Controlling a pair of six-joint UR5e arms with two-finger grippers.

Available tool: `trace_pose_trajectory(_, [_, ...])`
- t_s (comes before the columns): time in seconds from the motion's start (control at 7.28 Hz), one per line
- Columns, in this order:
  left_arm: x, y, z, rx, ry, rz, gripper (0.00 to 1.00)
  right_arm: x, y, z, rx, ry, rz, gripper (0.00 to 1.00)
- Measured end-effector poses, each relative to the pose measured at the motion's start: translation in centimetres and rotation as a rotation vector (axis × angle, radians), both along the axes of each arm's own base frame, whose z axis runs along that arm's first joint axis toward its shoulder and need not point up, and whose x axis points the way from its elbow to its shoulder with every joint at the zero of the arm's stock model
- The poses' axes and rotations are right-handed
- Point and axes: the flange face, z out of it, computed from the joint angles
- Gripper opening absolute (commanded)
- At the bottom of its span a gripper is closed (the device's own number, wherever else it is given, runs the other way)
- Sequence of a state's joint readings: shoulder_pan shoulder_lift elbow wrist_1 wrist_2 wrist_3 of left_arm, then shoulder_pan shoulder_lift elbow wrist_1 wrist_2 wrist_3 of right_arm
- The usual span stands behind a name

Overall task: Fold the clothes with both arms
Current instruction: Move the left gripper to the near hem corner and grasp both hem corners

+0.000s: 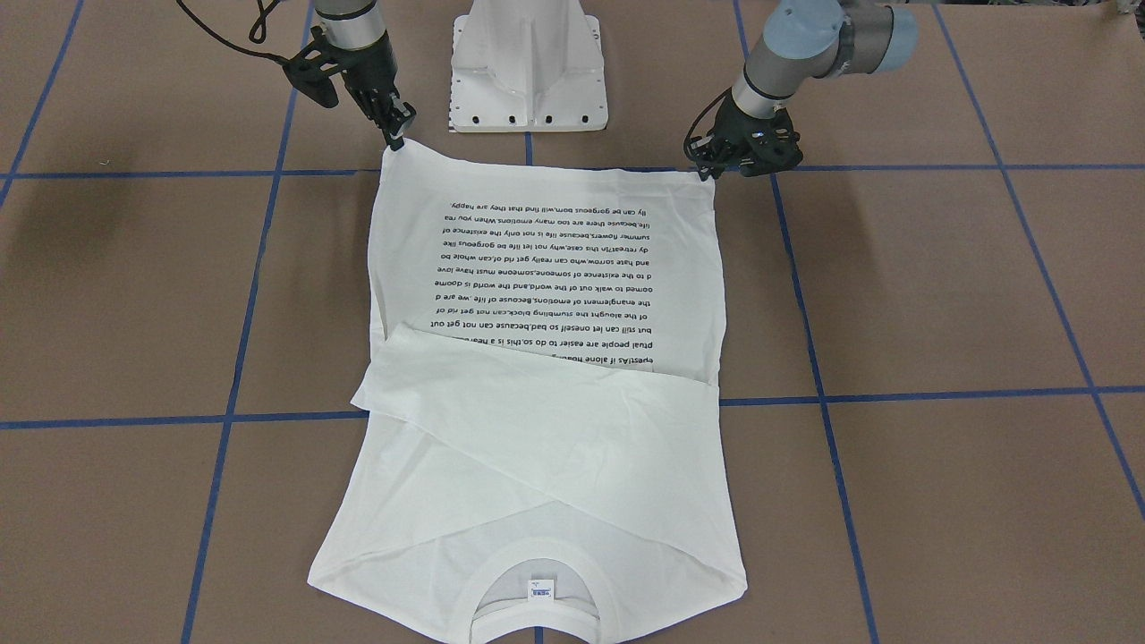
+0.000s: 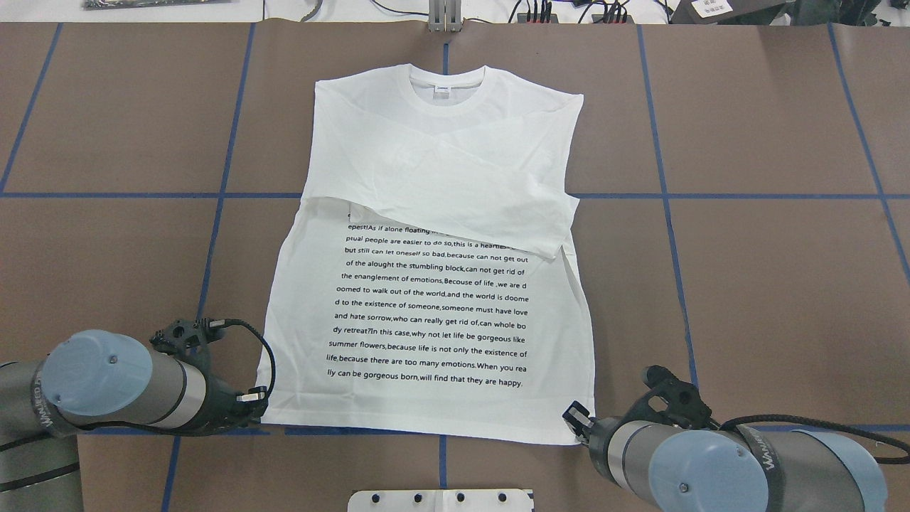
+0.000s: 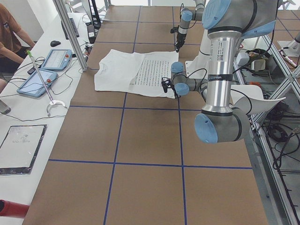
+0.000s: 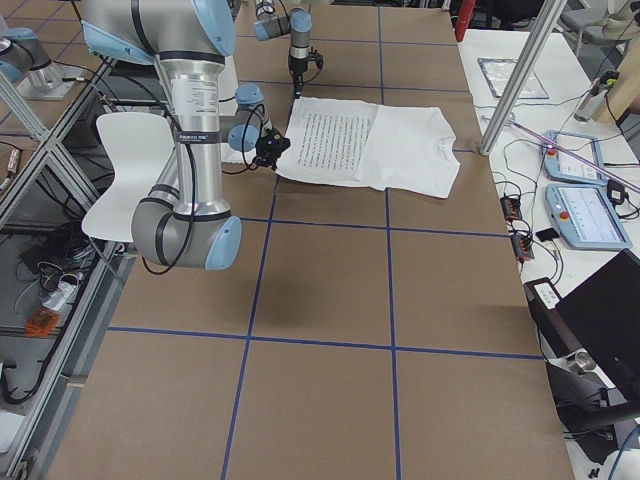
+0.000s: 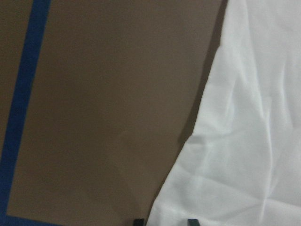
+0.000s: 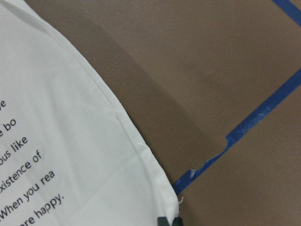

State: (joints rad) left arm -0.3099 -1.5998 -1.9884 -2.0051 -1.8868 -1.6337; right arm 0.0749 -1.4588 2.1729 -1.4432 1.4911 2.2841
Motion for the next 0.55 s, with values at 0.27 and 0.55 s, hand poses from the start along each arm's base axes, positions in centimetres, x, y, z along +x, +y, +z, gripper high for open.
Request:
trace_pose_trajectory(0.27, [-0.1, 0.0, -0.2, -0.007, -0.015, -0.002, 0.0, 0.0, 0.1, -0.1, 0.0, -0.001, -0.001, 0.0])
trace_pose_trajectory(0.55, [-0.7, 0.3, -1.7, -0.02, -0.003, -0.013, 0.0, 0.2, 0.0, -0.1, 0.0, -0.004, 0.0, 0.0])
